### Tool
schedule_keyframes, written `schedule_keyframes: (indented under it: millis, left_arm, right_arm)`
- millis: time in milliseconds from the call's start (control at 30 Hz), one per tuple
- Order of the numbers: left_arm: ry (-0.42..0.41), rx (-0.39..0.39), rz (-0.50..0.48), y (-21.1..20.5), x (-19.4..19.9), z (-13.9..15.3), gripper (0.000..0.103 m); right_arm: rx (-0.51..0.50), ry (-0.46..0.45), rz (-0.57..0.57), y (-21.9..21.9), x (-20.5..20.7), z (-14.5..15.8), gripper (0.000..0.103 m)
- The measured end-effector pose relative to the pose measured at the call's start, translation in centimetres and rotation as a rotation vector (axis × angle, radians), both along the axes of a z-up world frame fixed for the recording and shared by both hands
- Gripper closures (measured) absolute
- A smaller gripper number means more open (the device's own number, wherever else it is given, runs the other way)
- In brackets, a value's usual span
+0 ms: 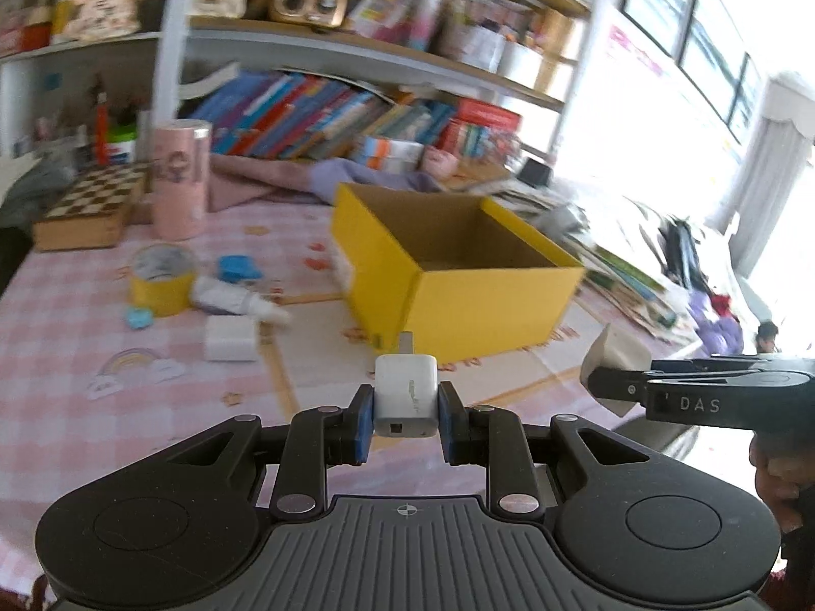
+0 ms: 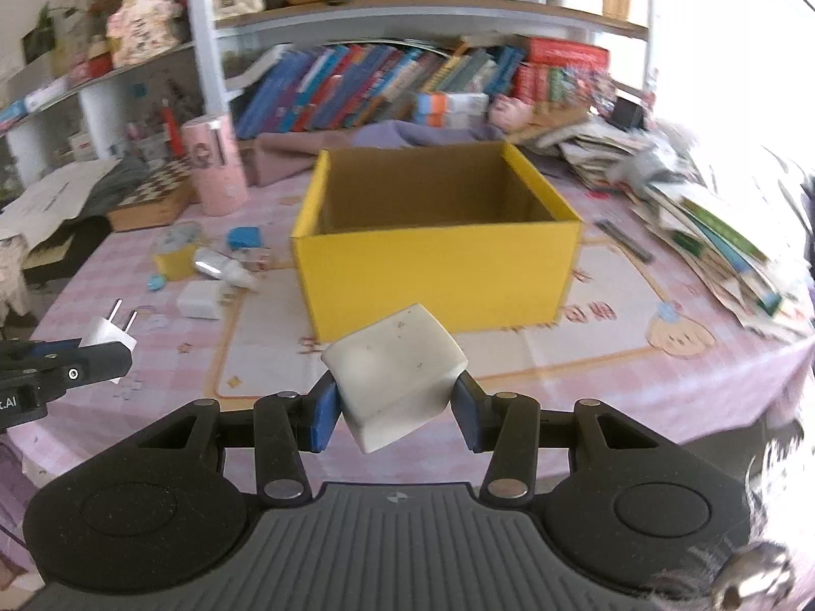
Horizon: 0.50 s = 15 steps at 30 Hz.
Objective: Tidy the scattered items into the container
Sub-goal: 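Lift both held items and carry them over the yellow box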
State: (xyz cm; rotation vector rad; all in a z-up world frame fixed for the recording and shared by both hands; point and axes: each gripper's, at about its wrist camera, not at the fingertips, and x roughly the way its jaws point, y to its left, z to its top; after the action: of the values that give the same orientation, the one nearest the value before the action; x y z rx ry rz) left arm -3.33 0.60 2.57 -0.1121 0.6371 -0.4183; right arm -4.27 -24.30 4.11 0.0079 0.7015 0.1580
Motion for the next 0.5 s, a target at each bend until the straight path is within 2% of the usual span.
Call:
schedule_keyframes:
  millis: [200, 500]
  left_arm:
    - [0.012, 0.022, -0.056, -2.2, 0.4, -0.3, 0.079]
    - [0.003, 0.042, -0.066, -3.6, 1.2, -0.2, 0.079]
  right_arm:
    - [0.016, 0.011, -0.054, -2.3, -0.1, -0.4, 0.059]
    - [0.016, 0.013, -0.055, -3.1, 0.9, -0.4, 0.059]
